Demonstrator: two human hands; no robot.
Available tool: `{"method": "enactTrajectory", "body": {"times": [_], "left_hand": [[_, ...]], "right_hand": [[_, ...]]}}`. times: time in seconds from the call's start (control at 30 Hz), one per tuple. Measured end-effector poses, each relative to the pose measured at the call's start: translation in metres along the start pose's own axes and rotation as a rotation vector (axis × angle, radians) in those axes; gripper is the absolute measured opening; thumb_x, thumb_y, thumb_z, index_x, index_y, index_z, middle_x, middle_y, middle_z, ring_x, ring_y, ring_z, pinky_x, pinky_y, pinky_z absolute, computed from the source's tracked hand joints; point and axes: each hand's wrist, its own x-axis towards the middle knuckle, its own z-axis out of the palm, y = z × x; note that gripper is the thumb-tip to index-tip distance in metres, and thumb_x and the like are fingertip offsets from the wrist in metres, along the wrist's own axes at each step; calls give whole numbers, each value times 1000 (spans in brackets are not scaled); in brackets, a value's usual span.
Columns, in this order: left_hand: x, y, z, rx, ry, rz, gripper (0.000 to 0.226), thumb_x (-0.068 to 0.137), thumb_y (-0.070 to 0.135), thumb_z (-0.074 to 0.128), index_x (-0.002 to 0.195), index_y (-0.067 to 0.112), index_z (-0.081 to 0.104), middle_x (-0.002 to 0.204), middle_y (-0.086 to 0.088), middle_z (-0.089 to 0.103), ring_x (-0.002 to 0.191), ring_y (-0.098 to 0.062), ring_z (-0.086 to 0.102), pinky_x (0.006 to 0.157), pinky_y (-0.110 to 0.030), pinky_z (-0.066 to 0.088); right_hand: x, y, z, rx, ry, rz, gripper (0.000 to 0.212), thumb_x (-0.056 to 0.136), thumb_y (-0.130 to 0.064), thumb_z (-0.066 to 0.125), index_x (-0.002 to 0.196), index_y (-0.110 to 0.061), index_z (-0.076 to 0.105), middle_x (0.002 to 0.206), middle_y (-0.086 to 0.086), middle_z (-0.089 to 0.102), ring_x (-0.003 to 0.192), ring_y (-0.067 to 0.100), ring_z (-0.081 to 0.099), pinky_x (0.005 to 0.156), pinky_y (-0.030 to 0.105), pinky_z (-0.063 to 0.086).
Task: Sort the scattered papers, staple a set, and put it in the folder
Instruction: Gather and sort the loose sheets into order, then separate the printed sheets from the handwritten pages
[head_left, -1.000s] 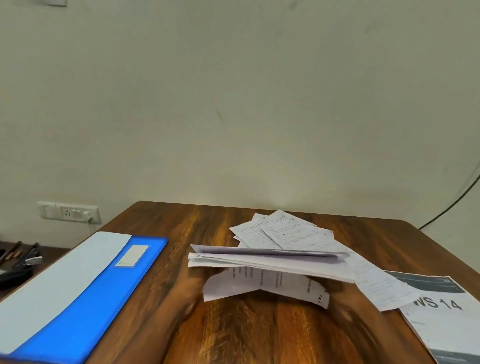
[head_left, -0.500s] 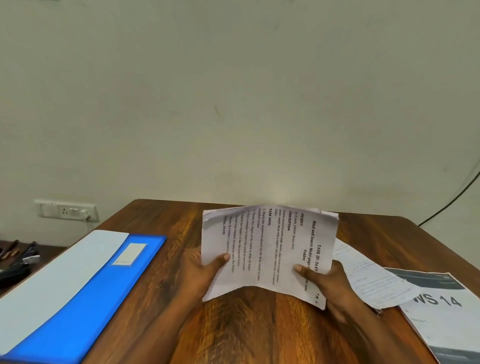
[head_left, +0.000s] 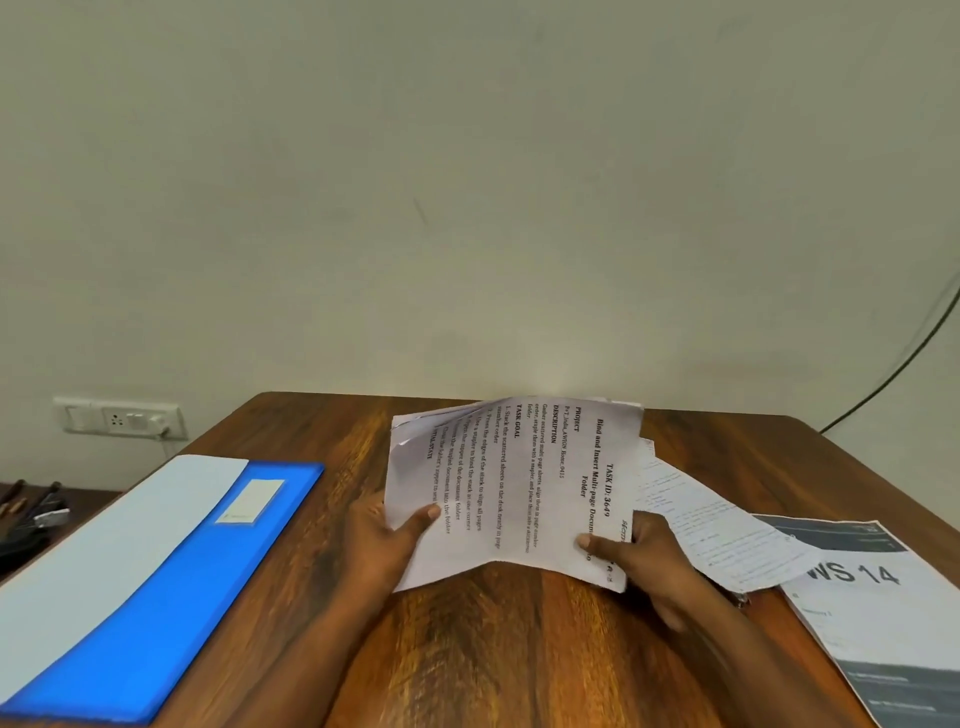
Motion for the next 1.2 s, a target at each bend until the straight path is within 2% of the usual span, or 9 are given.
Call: {"method": "enactTrajectory", "body": {"times": [0.2, 0.4, 0.5, 0.6, 0.8, 0.9, 1.0, 1.07, 1.2], "left_hand": [[4, -6, -7, 117, -12, -53, 53, 78, 39, 88, 122, 16, 68, 120, -3, 74, 96, -20, 72, 79, -42, 62], [2, -4, -3, 187, -101, -50, 47, 82, 26, 86, 122, 11, 65, 118, -2, 72, 85, -8, 68, 66, -23, 56], [3, -2, 2, 289, -114, -85, 53, 82, 33, 86, 125, 15, 60, 129, -6, 68, 104, -20, 69, 83, -39, 62], [-2, 1, 10, 422, -120, -38, 63, 85, 33, 83, 139, 17, 54, 144, -7, 60, 123, -25, 63, 98, -41, 57], [-20, 6, 31, 644, -92, 203, 113, 88, 35, 79, 165, 23, -2, 173, -2, 10, 158, -23, 19, 128, -41, 17], [-29, 2, 60, 668, -187, 467, 109, 78, 63, 77, 163, 33, 15, 171, 1, 16, 157, -23, 15, 128, -48, 16], [-43, 3, 92, 704, -392, 772, 86, 77, 83, 62, 149, 39, 45, 157, 10, 45, 144, -17, 41, 118, -40, 34], [-47, 4, 113, 655, -442, 919, 69, 81, 78, 65, 134, 33, 62, 135, 10, 63, 125, -14, 57, 102, -35, 46], [-45, 9, 143, 543, -412, 1106, 28, 90, 50, 70, 109, 30, 72, 102, 12, 71, 96, -12, 64, 80, -34, 48]], "right_hand": [[-16, 4, -21, 34, -12, 110, 21, 88, -2, 78, 109, 1, 73, 97, 17, 80, 85, 35, 78, 64, 34, 66], [-29, 11, -34, 53, 57, 190, 30, 78, 1, 86, 102, 10, 71, 93, 20, 80, 76, 35, 76, 62, 34, 66], [-31, 10, -36, 50, 70, 221, 36, 75, 2, 89, 105, 10, 71, 93, 18, 80, 78, 36, 78, 63, 35, 66], [-32, 10, -37, 62, 82, 246, 39, 74, 3, 89, 107, 11, 69, 93, 18, 80, 76, 35, 78, 63, 34, 66], [-30, 10, -35, 63, 136, 255, 33, 75, 6, 88, 102, 12, 70, 88, 19, 80, 68, 30, 76, 62, 33, 65], [-29, 9, -34, 80, 151, 270, 34, 75, 7, 88, 103, 12, 68, 87, 18, 80, 66, 29, 75, 62, 33, 65], [-29, 8, -35, 105, 160, 283, 34, 75, 7, 87, 103, 12, 68, 86, 20, 79, 63, 26, 73, 57, 30, 63], [-30, 6, -37, 135, 151, 291, 34, 76, 7, 86, 105, 12, 69, 87, 23, 79, 60, 23, 71, 52, 28, 60], [-31, 4, -41, 178, 159, 306, 30, 76, 7, 85, 102, 10, 70, 88, 27, 77, 56, 21, 68, 48, 26, 57]]}}
